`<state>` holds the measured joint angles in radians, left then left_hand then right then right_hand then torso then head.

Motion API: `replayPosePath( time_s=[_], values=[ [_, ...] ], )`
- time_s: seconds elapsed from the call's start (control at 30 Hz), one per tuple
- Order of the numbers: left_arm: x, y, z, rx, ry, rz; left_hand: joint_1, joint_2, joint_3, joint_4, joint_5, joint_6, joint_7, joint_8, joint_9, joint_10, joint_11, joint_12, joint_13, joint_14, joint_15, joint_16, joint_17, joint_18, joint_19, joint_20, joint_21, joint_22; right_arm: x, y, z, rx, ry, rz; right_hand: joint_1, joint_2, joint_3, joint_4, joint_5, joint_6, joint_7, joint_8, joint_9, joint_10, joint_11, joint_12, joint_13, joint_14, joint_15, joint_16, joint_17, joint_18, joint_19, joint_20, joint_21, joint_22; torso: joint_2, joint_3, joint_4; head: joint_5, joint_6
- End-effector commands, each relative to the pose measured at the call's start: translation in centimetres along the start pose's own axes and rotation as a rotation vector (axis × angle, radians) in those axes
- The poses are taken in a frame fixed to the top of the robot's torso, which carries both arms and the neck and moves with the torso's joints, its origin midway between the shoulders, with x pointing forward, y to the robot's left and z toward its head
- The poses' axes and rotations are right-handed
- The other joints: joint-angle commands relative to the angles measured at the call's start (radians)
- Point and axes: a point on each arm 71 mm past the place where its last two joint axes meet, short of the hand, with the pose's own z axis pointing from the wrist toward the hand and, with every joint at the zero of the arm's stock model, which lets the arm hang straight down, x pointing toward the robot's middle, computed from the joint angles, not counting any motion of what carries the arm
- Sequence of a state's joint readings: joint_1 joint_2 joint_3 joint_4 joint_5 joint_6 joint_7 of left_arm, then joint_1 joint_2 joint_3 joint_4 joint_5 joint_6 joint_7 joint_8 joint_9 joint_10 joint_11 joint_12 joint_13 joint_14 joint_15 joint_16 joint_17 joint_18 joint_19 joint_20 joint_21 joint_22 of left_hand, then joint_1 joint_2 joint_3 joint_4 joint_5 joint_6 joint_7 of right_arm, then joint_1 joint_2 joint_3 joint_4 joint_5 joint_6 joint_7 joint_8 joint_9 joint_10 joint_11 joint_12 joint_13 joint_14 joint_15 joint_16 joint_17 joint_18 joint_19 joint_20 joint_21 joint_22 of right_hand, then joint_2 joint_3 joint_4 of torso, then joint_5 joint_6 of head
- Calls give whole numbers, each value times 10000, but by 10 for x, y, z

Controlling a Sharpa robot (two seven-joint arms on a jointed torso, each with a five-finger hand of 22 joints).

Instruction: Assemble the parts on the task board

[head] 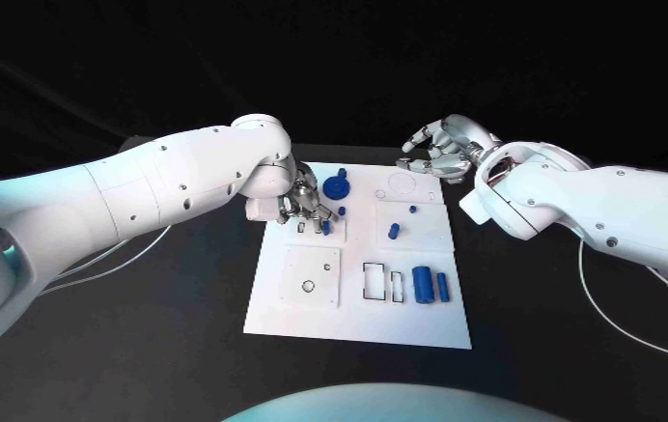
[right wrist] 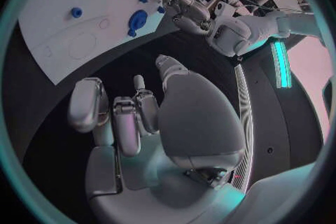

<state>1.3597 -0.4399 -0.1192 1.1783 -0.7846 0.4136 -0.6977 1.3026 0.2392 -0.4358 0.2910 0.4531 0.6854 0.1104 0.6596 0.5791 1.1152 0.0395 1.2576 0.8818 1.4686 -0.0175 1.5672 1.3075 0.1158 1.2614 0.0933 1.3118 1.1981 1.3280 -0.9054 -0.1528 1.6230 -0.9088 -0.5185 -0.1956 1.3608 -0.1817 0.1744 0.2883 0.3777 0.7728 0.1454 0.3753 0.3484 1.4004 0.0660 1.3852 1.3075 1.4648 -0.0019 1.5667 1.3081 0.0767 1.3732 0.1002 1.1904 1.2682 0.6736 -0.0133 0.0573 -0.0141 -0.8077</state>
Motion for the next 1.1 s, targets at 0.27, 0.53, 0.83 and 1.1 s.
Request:
replayPosePath(
  time_s=[0.27,0.53,0.83,1.1],
  values=[
    [2,-1,2,-15,204,-2,258,97,-152,-14,-74,195,-27,30,-54,71,-42,47,-1,1022,2,36,2633,-192,25,29,60,47,2,0,0,-52,130,-115,-100,15,56,22,49,-28,-22,38,-8,-14,-60,-26,203,996,-87,-46,2362,189,-12,-53,-55,-5,2,-5,-2,-4,-23],
    [2,-1,3,-22,236,-19,624,229,-75,-20,-727,329,-96,124,-152,83,-104,38,-49,1022,-57,36,2633,-202,50,-33,64,123,2,0,0,-51,103,-115,-113,29,76,21,63,-15,-25,56,-7,-11,-62,-23,206,995,-89,-48,2356,191,-14,-54,-66,-10,5,-4,14,-13,-46],
    [3,-2,4,0,256,-49,1043,284,79,-27,-820,494,-201,363,-128,160,-191,79,12,1022,-125,36,2633,-213,97,-91,86,207,2,0,0,-36,90,-131,-117,41,89,21,73,-15,-25,61,-7,-5,-63,-16,213,997,-90,-46,2365,187,-6,-54,-53,1,3,-8,10,-10,-81],
    [3,-4,4,138,212,-294,2501,414,1282,-24,-1881,418,-423,825,-26,310,-407,110,128,1022,-331,36,2633,-234,172,-302,102,371,2,0,1,-47,82,-176,-117,41,89,21,73,-15,-25,61,-7,-5,-63,-16,213,997,-90,-46,2365,187,-6,-54,-53,1,1,-4,9,-4,-97]
  ],
)
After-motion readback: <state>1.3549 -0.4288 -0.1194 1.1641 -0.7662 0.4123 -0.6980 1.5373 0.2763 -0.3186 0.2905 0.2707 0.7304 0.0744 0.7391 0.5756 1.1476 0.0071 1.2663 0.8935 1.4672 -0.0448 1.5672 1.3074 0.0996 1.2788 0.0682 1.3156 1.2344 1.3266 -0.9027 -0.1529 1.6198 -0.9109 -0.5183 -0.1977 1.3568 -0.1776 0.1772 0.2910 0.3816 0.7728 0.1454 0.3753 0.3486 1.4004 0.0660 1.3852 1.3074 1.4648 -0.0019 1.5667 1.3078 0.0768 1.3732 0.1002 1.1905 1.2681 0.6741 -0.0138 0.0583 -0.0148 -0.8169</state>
